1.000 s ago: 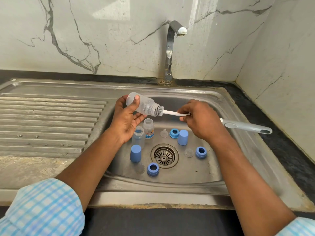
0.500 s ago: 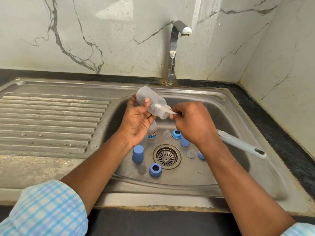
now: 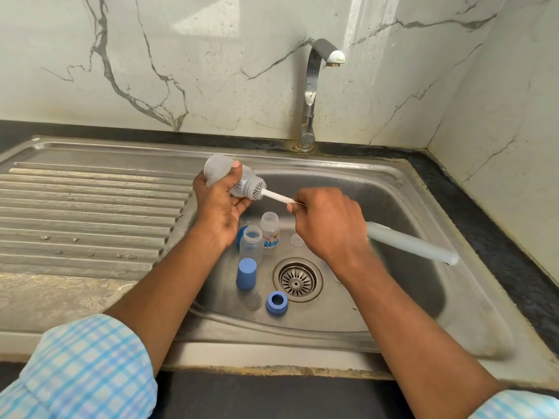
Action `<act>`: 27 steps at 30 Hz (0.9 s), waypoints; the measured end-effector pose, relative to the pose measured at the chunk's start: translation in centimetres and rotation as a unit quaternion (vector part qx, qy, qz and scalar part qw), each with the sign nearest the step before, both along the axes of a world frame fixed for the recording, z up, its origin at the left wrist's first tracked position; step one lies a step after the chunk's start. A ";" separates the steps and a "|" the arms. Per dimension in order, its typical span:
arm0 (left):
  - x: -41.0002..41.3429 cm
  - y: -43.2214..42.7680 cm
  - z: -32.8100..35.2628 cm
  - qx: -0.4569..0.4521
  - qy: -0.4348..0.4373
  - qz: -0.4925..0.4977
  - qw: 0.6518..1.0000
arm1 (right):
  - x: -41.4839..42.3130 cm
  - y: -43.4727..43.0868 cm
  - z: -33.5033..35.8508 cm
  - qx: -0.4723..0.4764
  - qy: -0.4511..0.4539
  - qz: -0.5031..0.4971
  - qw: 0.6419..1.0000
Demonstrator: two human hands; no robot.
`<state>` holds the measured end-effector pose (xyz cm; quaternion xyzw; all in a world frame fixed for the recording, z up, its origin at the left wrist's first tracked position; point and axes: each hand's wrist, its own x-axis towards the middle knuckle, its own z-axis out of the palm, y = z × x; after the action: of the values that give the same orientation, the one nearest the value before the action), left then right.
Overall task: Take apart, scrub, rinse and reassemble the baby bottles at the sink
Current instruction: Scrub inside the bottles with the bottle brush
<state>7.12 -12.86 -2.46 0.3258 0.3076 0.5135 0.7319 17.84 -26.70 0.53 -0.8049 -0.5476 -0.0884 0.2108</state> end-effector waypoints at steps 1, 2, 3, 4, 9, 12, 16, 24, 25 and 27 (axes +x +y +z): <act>-0.1 0.1 -0.1 -0.006 -0.002 0.002 1.000 | 0.0 -0.1 0.1 -0.003 0.002 0.005 1.000; -0.1 0.2 -0.1 -0.010 -0.003 0.005 1.000 | 0.0 -0.1 0.2 -0.006 0.004 0.007 1.000; -0.1 0.2 -0.2 -0.014 -0.008 0.007 1.000 | 0.0 -0.2 0.3 -0.012 0.004 0.009 1.000; -0.1 0.2 -0.3 -0.017 -0.015 0.007 1.000 | 0.0 -0.3 0.4 -0.018 0.001 0.010 1.000; -0.3 0.0 -0.4 -0.037 -0.066 -0.043 0.996 | 0.4 -0.9 1.1 -0.019 -0.031 0.014 0.999; -0.2 -0.9 -0.7 -0.041 -0.089 -0.099 0.990 | 0.7 -1.7 1.7 -0.030 -0.044 0.012 0.999; 0.6 -2.5 -0.7 -0.003 -0.098 -0.156 0.983 | 0.5 -1.5 1.4 -0.042 -0.030 0.020 0.998; 1.1 -3.2 -0.7 0.022 -0.037 -0.186 0.982 | 0.7 -0.6 -0.2 -0.034 0.006 0.010 0.999; 1.3 -3.3 -0.6 0.025 -0.003 -0.160 0.987 | 0.5 -0.4 -0.4 -0.034 -0.008 0.007 0.999; 1.5 -3.1 -0.8 0.023 0.039 -0.116 0.992 | 0.3 0.0 -0.8 -0.037 -0.022 -0.011 0.999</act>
<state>8.61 -15.97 -3.28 0.3957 0.2841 0.4185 0.7665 18.12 -26.73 -0.24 -0.8160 -0.5461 -0.0879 0.1680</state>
